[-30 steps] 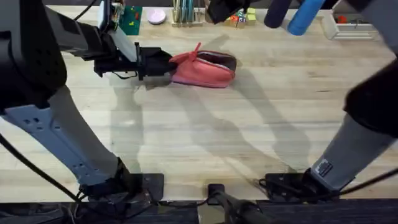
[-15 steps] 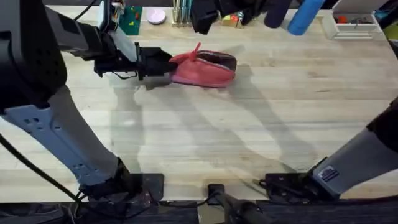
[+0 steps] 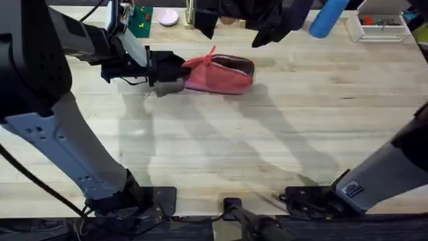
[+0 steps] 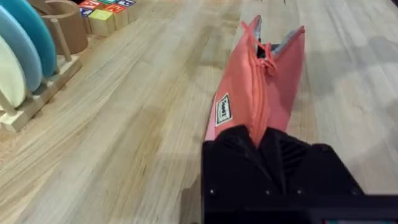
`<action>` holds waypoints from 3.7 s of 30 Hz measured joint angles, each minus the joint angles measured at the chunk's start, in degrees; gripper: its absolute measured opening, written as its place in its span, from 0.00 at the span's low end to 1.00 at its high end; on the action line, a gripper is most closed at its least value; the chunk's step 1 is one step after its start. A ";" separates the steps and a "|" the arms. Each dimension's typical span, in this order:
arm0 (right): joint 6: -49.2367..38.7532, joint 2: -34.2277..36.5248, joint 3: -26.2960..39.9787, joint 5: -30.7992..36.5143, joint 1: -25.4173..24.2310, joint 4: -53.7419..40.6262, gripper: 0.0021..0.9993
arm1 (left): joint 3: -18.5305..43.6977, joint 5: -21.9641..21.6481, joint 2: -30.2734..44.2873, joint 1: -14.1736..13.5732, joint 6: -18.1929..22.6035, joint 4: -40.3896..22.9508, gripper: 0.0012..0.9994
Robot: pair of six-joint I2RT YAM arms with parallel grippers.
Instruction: Unzip the bag, pick up the pens from the table one at a time and place them inside, then zip the bag closed.
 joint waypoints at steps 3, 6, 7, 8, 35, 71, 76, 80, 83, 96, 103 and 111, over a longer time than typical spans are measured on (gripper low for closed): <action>3.19 -0.02 0.00 -0.02 1.04 0.00 1.00 | 0.00 -0.02 0.00 0.00 0.02 0.00 0.04; 6.40 0.00 0.00 0.00 1.85 0.02 1.00 | 0.00 0.00 0.00 0.00 0.02 0.00 0.04; 7.32 0.00 0.00 -0.02 2.07 0.00 1.00 | 0.00 0.00 0.00 0.00 0.02 0.00 0.04; 8.11 -0.02 0.00 -0.02 2.21 0.01 1.00 | 0.00 -0.02 0.00 0.00 0.02 0.00 0.04; 13.53 0.00 0.00 -0.50 2.34 0.90 1.00 | 0.00 -0.02 0.00 0.00 0.02 -0.22 0.04; 14.23 12.98 0.00 -0.51 3.30 10.73 1.00 | 0.00 -0.02 0.00 0.02 0.02 -0.22 0.04; 14.35 13.16 0.00 -0.52 3.30 11.85 1.00 | 0.00 -0.02 0.00 0.02 0.02 -0.22 0.04; 14.48 13.81 0.00 -0.52 3.28 12.06 0.99 | 0.00 -0.02 0.00 0.02 0.02 -0.22 0.04; 14.65 14.71 0.00 -0.52 3.28 12.15 0.99 | 0.00 -0.02 0.00 0.02 0.01 -0.24 0.04; 14.80 15.32 0.00 -0.48 3.30 12.22 0.87 | 0.00 -0.04 0.00 0.02 0.02 -0.22 0.04; 14.84 15.37 0.00 -0.48 3.30 12.13 0.77 | 0.00 -0.04 0.00 0.03 0.02 -0.22 0.04; 14.81 15.72 0.00 -0.46 3.29 12.13 0.68 | 0.00 -0.04 0.00 0.04 0.02 -0.24 0.04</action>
